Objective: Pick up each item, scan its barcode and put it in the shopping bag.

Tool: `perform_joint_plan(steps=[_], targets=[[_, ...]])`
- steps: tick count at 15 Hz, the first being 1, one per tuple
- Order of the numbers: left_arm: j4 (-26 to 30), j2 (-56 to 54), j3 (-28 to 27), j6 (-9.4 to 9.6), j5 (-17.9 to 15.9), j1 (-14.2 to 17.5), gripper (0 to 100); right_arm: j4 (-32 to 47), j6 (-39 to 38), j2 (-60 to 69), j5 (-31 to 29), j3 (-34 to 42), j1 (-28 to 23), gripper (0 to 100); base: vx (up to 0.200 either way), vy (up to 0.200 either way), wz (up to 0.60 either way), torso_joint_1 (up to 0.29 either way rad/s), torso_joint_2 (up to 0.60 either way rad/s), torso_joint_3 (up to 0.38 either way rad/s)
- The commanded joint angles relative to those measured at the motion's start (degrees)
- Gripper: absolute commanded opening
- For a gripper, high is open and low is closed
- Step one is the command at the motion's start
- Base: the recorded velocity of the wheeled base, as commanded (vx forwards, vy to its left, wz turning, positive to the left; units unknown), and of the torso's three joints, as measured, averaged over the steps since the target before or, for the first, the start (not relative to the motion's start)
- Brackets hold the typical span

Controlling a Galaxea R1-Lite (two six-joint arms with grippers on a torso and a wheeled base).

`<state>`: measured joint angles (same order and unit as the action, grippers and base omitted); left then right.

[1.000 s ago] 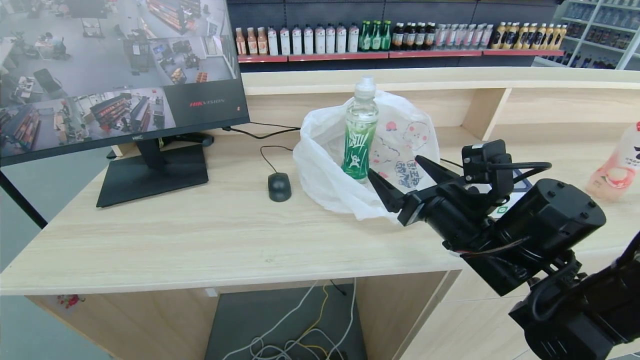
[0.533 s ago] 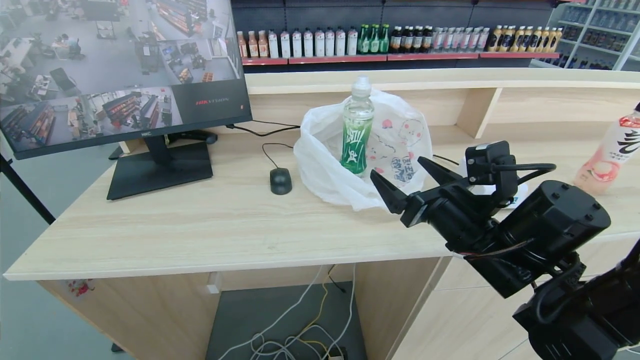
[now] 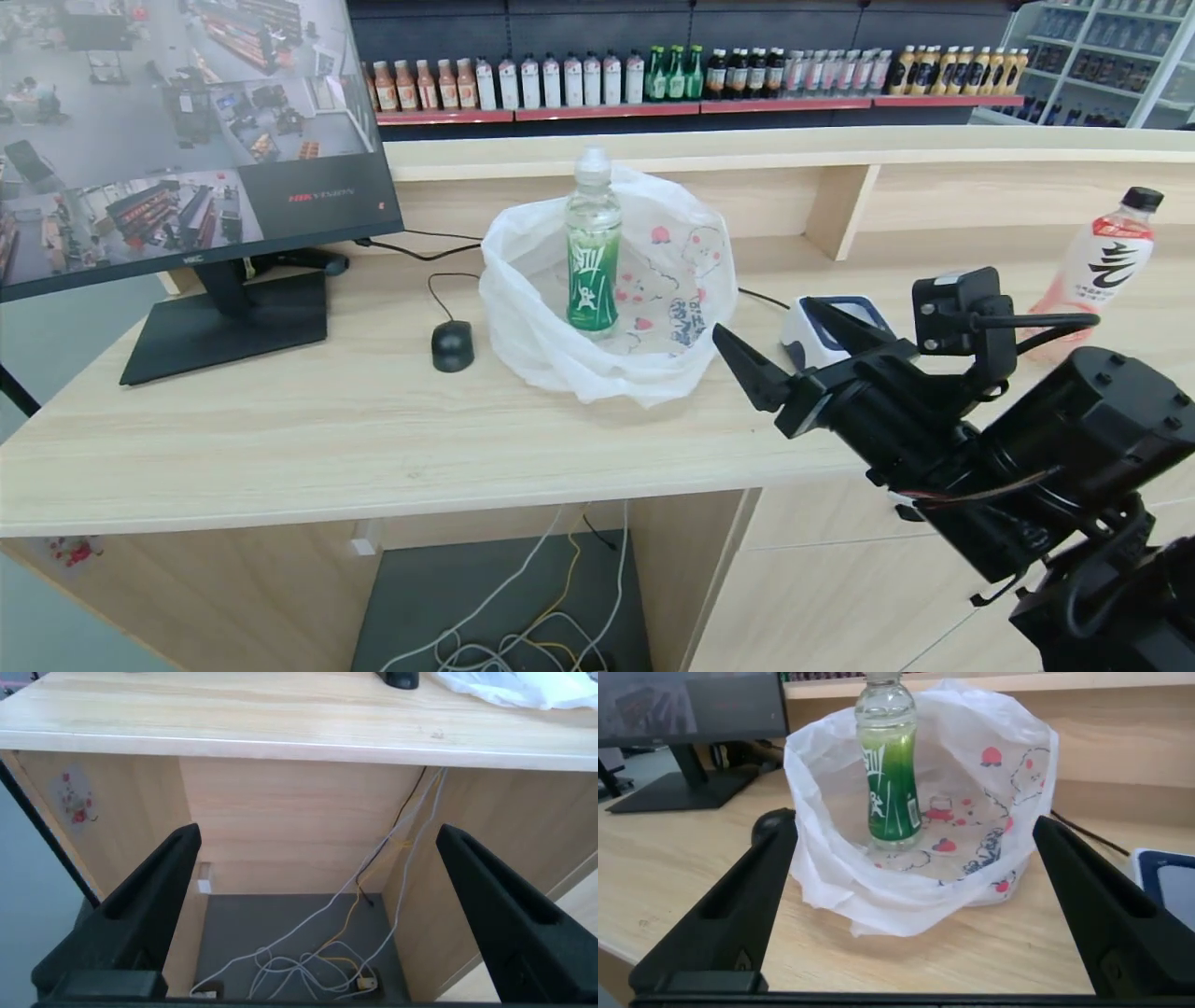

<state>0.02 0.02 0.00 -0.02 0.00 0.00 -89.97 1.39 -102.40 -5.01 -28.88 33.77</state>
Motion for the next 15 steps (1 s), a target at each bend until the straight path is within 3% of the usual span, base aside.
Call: perform_joint_plan(steps=[1,15], targets=[[0.0,0.0,0.0,0.02,0.0,0.0,100,0.0,0.0,2.9,0.0,2.2,0.1,100,0.000,-0.200,0.00,0.002,0.00,0.002],[0.0,0.0,0.0,-0.24,0.0,0.0,100,0.0,-0.2,6.8,0.0,4.2,0.0,100,0.000,-0.200,0.00,0.002,0.00,0.004]])
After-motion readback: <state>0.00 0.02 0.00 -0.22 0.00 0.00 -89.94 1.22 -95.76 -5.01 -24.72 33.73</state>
